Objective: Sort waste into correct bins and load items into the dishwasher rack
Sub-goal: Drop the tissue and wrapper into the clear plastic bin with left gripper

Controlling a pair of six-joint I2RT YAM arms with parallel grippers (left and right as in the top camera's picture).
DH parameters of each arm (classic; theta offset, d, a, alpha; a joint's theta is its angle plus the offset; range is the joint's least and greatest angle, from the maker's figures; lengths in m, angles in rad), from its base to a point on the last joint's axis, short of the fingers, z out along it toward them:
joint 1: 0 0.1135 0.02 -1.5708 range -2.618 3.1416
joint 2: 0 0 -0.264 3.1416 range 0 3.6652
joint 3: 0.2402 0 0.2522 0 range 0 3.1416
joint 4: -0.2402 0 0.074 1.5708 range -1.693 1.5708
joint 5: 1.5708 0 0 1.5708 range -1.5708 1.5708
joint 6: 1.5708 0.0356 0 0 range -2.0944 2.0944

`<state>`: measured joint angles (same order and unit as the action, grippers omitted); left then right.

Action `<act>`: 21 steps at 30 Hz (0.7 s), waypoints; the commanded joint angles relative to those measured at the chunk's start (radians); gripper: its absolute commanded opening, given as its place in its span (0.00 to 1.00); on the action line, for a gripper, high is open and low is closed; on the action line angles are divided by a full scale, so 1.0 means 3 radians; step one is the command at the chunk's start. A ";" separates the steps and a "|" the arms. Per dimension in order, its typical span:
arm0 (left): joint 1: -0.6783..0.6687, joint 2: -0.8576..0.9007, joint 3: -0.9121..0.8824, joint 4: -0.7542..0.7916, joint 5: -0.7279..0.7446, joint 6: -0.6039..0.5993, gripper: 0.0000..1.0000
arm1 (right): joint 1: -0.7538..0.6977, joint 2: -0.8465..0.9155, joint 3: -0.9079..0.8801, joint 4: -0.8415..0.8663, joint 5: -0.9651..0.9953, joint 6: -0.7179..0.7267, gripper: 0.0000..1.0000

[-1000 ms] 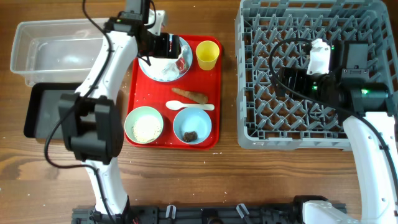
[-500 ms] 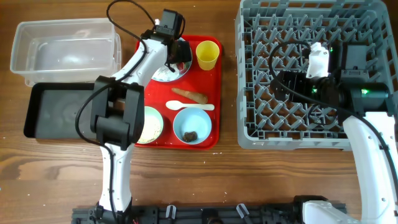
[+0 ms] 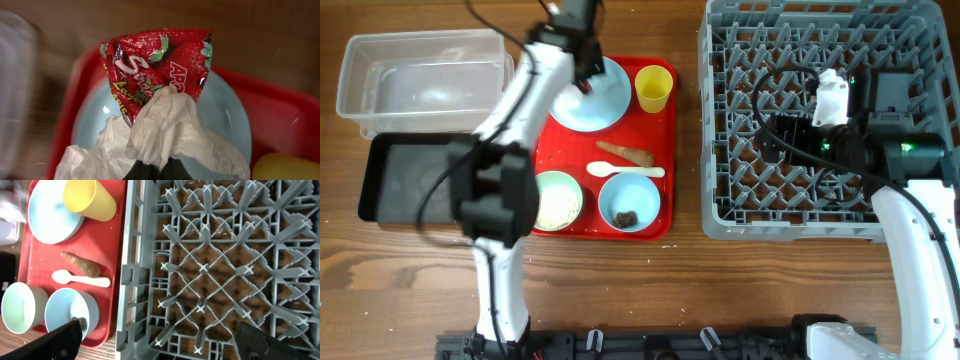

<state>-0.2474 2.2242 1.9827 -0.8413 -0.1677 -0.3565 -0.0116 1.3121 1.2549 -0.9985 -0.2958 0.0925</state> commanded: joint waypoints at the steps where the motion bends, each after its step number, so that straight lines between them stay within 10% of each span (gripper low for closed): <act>1: 0.0449 -0.0647 0.0168 -0.0020 -0.0231 0.0039 0.04 | 0.0000 0.0028 0.0043 -0.0009 -0.0056 -0.0034 1.00; 8: 0.1317 -0.0177 0.0167 0.0048 -0.0229 0.0038 0.05 | 0.0000 0.0028 0.0043 0.0033 -0.0057 -0.0032 1.00; 10: 0.1361 -0.0039 0.0167 0.0047 -0.0229 0.0038 0.42 | 0.0000 0.0028 0.0043 0.0032 -0.0057 -0.0010 1.00; 11: 0.1371 0.0023 0.0167 0.0072 -0.0229 0.0039 0.90 | 0.0000 0.0028 0.0043 0.0031 -0.0057 -0.0010 1.00; 12: 0.1371 0.0045 0.0167 0.0092 -0.0229 0.0039 1.00 | 0.0000 0.0028 0.0043 0.0033 -0.0056 -0.0011 1.00; 21: 0.1356 -0.1146 0.0174 -0.0721 0.0601 0.0291 1.00 | 0.0000 0.0028 0.0043 0.0033 -0.0057 -0.0011 0.99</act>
<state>0.1638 2.0689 2.0335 -0.9360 -0.1501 -0.2935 -0.0116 1.3121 1.2549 -0.9890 -0.2955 0.0929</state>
